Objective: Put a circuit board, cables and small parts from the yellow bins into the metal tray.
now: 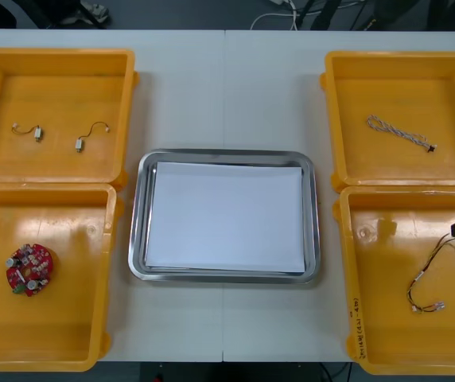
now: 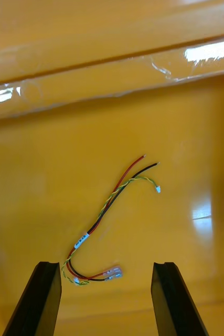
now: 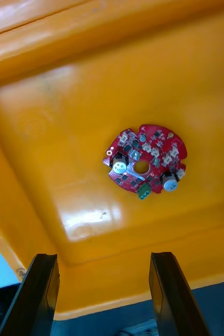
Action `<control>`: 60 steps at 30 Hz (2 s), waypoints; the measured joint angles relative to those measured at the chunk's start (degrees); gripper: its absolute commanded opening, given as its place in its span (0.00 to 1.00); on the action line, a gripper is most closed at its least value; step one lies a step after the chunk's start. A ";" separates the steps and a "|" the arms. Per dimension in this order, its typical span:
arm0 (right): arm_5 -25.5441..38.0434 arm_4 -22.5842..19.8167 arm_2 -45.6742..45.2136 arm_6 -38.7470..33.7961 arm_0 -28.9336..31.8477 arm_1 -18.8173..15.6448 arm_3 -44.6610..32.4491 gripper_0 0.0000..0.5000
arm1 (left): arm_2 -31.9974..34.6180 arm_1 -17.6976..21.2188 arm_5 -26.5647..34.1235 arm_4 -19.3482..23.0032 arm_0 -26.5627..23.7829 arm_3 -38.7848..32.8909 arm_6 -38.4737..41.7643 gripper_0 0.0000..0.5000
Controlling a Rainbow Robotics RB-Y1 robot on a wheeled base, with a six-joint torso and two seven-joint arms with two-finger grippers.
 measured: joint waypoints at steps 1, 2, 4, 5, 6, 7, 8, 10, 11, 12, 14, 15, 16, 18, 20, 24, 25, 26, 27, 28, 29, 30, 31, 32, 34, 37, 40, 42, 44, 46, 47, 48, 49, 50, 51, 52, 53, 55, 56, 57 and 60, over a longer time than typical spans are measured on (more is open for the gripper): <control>-0.17 0.00 -0.01 0.00 0.48 0.00 -0.35 1.00 | 0.00 0.00 -0.40 0.00 0.36 0.00 -2.45 1.00; -0.25 -0.01 -0.04 0.00 0.97 0.00 -0.75 1.00 | 0.00 0.00 -0.78 0.00 0.70 0.01 -4.76 1.00; -0.28 -0.01 -0.30 -0.06 1.88 0.03 -1.43 1.00 | 0.00 0.00 -1.76 0.00 1.24 0.01 -7.06 1.00; -0.27 -0.01 -0.52 -0.19 2.28 0.11 -1.65 1.00 | -0.01 0.00 -2.46 0.03 1.56 0.01 -7.10 1.00; -0.24 -0.01 -0.77 -0.40 2.62 0.26 -1.84 1.00 | -0.02 0.00 -3.32 0.08 1.93 0.01 -7.10 1.00; -0.09 0.03 -1.06 -0.77 2.95 0.51 -2.08 1.00 | -0.07 0.00 -4.43 0.19 2.40 0.01 -7.10 1.00; 0.05 0.11 -1.34 -1.06 3.20 0.86 -2.33 1.00 | -0.13 0.00 -5.68 0.28 2.91 0.01 -7.10 1.00; 0.45 1.22 -1.77 -1.14 3.61 1.78 -3.16 1.00 | -0.46 0.01 -8.33 0.40 4.07 0.02 -7.11 1.00; 0.67 2.27 -1.90 -1.14 3.79 2.37 -3.66 1.00 | -0.76 0.01 -9.74 0.42 4.73 0.02 -7.11 1.00; 0.80 3.16 -1.98 -1.14 4.02 2.96 -4.15 1.00 | -1.11 0.03 -11.07 0.44 5.39 0.02 -7.12 1.00; 0.84 4.43 -2.09 -1.16 4.63 4.20 -5.06 1.00 | -1.96 0.04 -13.43 0.46 6.62 0.02 -7.13 1.00; 0.84 4.72 -2.11 -1.20 4.94 4.79 -5.32 1.00 | -2.39 0.04 -14.25 0.46 7.11 0.02 -7.13 1.00; 0.84 4.91 -2.12 -1.36 5.27 5.39 -5.51 1.00 | -2.87 0.05 -14.92 0.46 7.53 0.02 -7.14 1.00; 0.84 5.24 -2.12 -2.42 5.90 6.56 -5.69 1.00 | -3.76 0.06 -15.96 0.46 8.18 0.03 -7.18 1.00; 0.84 5.66 -2.13 -3.88 6.49 7.60 -5.73 1.00 | -4.54 0.06 -17.05 0.46 8.65 0.03 -7.51 1.00; 0.84 6.98 -2.13 -4.41 7.61 9.51 -5.76 1.00 | -5.52 0.06 -19.20 0.45 9.62 0.04 -8.35 1.00; 0.84 7.39 -2.13 -4.41 7.87 9.99 -5.76 1.00 | -5.63 0.06 -19.44 0.44 9.83 0.04 -8.35 1.00; 0.85 7.81 -2.13 -4.41 8.11 10.47 -5.76 1.00 | -5.74 0.05 -19.53 0.43 10.03 0.05 -8.35 1.00; 0.85 8.22 -2.14 -4.41 8.35 10.93 -5.77 1.00 | -5.83 0.05 -19.62 0.42 10.22 0.05 -8.36 1.00; 0.85 8.48 -2.14 -4.42 8.59 11.42 -5.77 1.00 | -5.89 0.05 -19.74 0.40 10.43 0.05 -8.36 1.00; 0.85 8.68 -2.14 -4.45 8.82 11.87 -5.77 1.00 | -5.94 0.05 -19.86 0.36 10.68 0.05 -8.38 1.00; 0.85 8.89 -2.14 -4.69 9.07 12.30 -5.77 1.00 | -6.00 0.05 -20.24 0.28 10.94 0.05 -8.45 1.00; 0.85 9.06 -2.14 -5.31 9.29 12.73 -5.77 1.00 | -6.04 0.04 -20.70 0.19 11.24 0.05 -8.67 1.00; 0.85 9.20 -2.15 -6.54 9.49 13.14 -5.78 1.00 | -6.05 0.03 -21.35 0.09 11.56 0.06 -9.25 1.00; 0.85 9.49 -2.15 -10.79 9.83 13.84 -5.78 1.00 | -6.08 0.02 -22.68 -0.11 12.22 0.06 -12.20 1.00; 0.85 10.14 -2.16 -14.20 10.05 14.99 -5.78 1.00 | -6.62 0.02 -24.92 -0.49 13.43 0.07 -19.50 1.00; 0.85 11.08 -2.17 -14.20 10.06 16.06 -5.78 1.00 | -7.54 0.02 -26.95 -0.98 14.58 0.07 -26.31 1.00; 0.85 11.85 -2.17 -14.21 10.07 16.77 -5.78 1.00 | -8.32 0.02 -28.09 -1.44 15.22 0.07 -27.76 1.00; 0.85 12.49 -2.17 -14.65 10.08 17.35 -5.78 1.00 | -9.24 0.02 -29.43 -1.95 15.76 0.07 -27.74 1.00; 0.79 13.58 -2.01 -16.66 10.08 17.76 -5.78 1.00 | -10.06 0.02 -30.39 -2.40 16.22 0.08 -27.74 1.00; 0.68 14.50 -1.81 -18.06 10.08 17.90 -5.79 1.00 | -10.37 0.02 -30.73 -2.51 16.43 0.09 -27.75 1.00; 0.36 15.71 -1.46 -20.01 10.09 18.00 -5.79 1.00 | -10.63 0.02 -30.97 -2.59 16.64 0.09 -27.75 1.00; -0.11 16.88 -0.98 -21.76 10.09 18.02 -5.79 1.00 | -10.86 0.02 -31.20 -2.67 16.82 0.09 -27.75 1.00; -0.65 17.85 -0.40 -23.07 10.09 18.02 -5.79 1.00 | -11.07 0.01 -31.50 -2.76 17.00 0.10 -27.75 1.00; -1.33 19.14 0.32 -24.13 10.10 18.03 -5.79 1.00 | -11.33 0.01 -31.97 -2.91 17.20 0.10 -27.75 1.00; -1.82 20.44 1.11 -24.77 10.10 18.03 -5.79 1.00 | -11.64 0.01 -32.54 -3.08 17.43 0.10 -27.75 1.00; -2.00 21.54 1.85 -25.11 10.10 18.02 -5.79 1.00 | -11.96 0.01 -33.01 -3.23 17.67 0.10 -27.75 1.00; -2.13 23.19 3.34 -26.31 10.12 18.02 -5.77 1.00 | -12.64 0.01 -34.24 -3.65 18.27 0.12 -27.75 1.00; -2.33 23.52 3.92 -26.95 10.12 18.02 -5.75 1.00 | -12.97 0.01 -34.90 -3.86 18.58 0.12 -27.75 1.00; -2.63 23.56 4.34 -27.66 10.12 18.02 -5.66 1.00 | -13.29 0.01 -35.39 -4.00 18.86 0.12 -27.75 1.00; -4.06 23.55 5.04 -29.21 10.11 18.02 -4.74 1.00 | -14.24 0.01 -36.32 -4.41 19.51 0.12 -27.75 1.00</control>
